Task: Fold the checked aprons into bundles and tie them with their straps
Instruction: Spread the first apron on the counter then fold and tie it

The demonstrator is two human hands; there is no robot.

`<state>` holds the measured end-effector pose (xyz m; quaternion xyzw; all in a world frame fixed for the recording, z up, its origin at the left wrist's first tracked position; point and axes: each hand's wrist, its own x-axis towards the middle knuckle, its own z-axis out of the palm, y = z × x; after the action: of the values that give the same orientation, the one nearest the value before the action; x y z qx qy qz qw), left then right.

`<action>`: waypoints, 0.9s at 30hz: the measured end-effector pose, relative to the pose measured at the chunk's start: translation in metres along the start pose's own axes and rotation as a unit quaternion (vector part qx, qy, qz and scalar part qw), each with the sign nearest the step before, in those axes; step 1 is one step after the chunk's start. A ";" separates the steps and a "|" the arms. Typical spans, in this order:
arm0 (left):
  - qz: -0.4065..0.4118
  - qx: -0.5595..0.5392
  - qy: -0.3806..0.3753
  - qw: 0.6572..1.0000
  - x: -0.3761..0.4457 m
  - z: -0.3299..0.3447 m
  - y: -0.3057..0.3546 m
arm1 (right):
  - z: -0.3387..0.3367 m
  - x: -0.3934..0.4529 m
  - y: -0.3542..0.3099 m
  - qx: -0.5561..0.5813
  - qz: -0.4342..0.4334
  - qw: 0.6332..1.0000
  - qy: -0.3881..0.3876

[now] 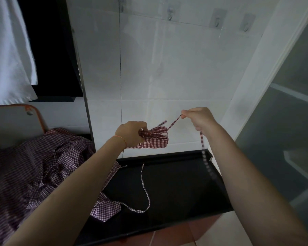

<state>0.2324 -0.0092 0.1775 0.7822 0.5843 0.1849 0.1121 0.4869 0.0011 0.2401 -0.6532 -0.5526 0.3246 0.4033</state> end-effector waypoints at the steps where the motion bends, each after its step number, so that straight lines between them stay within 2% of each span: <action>1: -0.018 0.005 0.008 1.000 0.000 0.001 -0.001 | 0.001 0.000 0.001 0.006 0.004 1.000 -0.020; 3: -0.078 -0.021 0.032 0.996 0.001 0.002 -0.003 | 0.008 -0.002 -0.001 0.046 0.016 0.994 -0.098; 7: -0.168 -0.206 0.076 0.961 0.007 0.006 -0.002 | 0.030 -0.018 -0.007 0.131 0.031 0.957 -0.257; 9: -0.198 -0.356 0.079 0.910 0.011 0.006 -0.002 | 0.037 -0.024 -0.004 0.107 0.020 0.942 -0.317; 11: -0.218 -0.508 0.042 0.832 0.010 0.001 -0.002 | 0.040 -0.025 0.002 0.080 0.025 0.931 -0.354; 12: -0.209 -0.553 0.018 0.806 0.008 -0.004 -0.002 | 0.040 -0.024 0.005 0.073 0.032 0.929 -0.361; 14: -0.164 -0.603 -0.036 0.780 0.006 -0.011 -0.007 | 0.039 -0.022 0.012 0.073 0.048 0.926 -0.367; 17: -0.053 -0.594 -0.139 0.790 0.003 -0.021 -0.014 | 0.030 -0.017 0.017 0.056 0.062 0.916 -0.393; 19: 0.008 -0.540 -0.208 0.815 0.000 -0.029 -0.014 | 0.027 -0.019 0.018 0.019 0.062 0.907 -0.416; 21: 0.049 -0.468 -0.267 0.841 -0.004 -0.035 -0.006 | 0.029 -0.019 0.019 0.036 0.102 0.913 -0.394; 23: 0.068 -0.377 -0.318 0.867 -0.006 -0.039 0.004 | 0.032 -0.020 0.015 0.032 0.134 0.920 -0.367; 25: 0.063 -0.284 -0.353 0.889 -0.006 -0.038 0.015 | 0.033 -0.018 0.010 -0.063 0.106 0.902 -0.414; 27: 0.051 -0.222 -0.350 0.909 -0.005 -0.033 0.022 | 0.035 -0.017 0.008 -0.131 0.073 0.892 -0.426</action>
<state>0.2363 -0.0219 0.2156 0.7804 0.4111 0.0298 0.4702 0.4569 -0.0099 0.2165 -0.5375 -0.6595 0.5252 0.0148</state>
